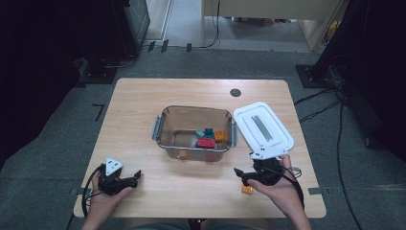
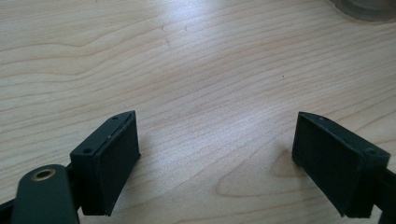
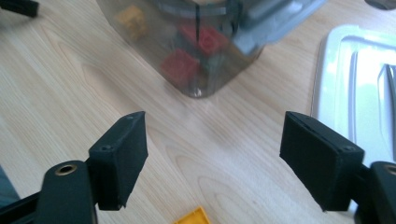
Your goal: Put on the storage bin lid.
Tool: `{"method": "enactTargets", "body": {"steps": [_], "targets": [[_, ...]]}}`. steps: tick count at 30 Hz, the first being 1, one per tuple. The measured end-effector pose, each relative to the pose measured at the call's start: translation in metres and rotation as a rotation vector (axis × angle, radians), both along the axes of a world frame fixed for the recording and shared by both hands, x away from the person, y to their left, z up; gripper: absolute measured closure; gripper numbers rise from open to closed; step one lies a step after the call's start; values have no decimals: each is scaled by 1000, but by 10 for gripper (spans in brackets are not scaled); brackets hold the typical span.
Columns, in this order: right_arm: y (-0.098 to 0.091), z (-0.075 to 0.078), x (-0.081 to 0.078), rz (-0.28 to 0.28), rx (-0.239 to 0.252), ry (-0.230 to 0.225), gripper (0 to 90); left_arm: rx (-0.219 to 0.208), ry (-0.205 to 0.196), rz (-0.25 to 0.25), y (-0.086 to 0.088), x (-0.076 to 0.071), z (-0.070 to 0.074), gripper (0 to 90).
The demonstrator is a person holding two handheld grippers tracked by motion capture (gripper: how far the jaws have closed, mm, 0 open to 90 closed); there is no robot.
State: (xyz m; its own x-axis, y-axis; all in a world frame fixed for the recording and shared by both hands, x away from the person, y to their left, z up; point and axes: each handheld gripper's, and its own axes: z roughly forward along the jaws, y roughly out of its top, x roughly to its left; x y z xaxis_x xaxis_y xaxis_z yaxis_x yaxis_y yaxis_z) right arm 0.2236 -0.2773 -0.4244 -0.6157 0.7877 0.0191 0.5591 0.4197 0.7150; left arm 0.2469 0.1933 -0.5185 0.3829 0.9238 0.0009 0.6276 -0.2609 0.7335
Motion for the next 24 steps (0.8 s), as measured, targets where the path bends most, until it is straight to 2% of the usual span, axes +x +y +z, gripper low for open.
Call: {"method": "enactTargets", "body": {"steps": [2, 5, 7, 10, 12, 14, 17, 24], "targets": [[-1, -7, -4, -6, -18, -17, 212, 0, 0, 0, 0, 0, 0, 147], [-5, -19, -11, -10, 21, -26, 214, 0, 0, 0, 0, 0, 0, 147], [-8, -29, -15, -9, 30, -3, 211, 0, 1, 0, 0, 0, 0, 147], [-12, -42, -20, 15, -14, 10, 222, 0, 1, 0, 0, 0, 0, 147], [-16, -52, -24, 48, -3, 34, 248, 0, 1, 0, 0, 0, 0, 147], [-16, -61, -26, 83, -20, 53, 276, 0, 1, 0, 0, 0, 0, 146], [-15, -69, -28, 134, -45, 56, 326, 0, 1, 0, 0, 0, 0, 147], [-18, -77, -30, 173, -85, 40, 433, 0, 1, 0, 0, 0, 0, 147]]}}
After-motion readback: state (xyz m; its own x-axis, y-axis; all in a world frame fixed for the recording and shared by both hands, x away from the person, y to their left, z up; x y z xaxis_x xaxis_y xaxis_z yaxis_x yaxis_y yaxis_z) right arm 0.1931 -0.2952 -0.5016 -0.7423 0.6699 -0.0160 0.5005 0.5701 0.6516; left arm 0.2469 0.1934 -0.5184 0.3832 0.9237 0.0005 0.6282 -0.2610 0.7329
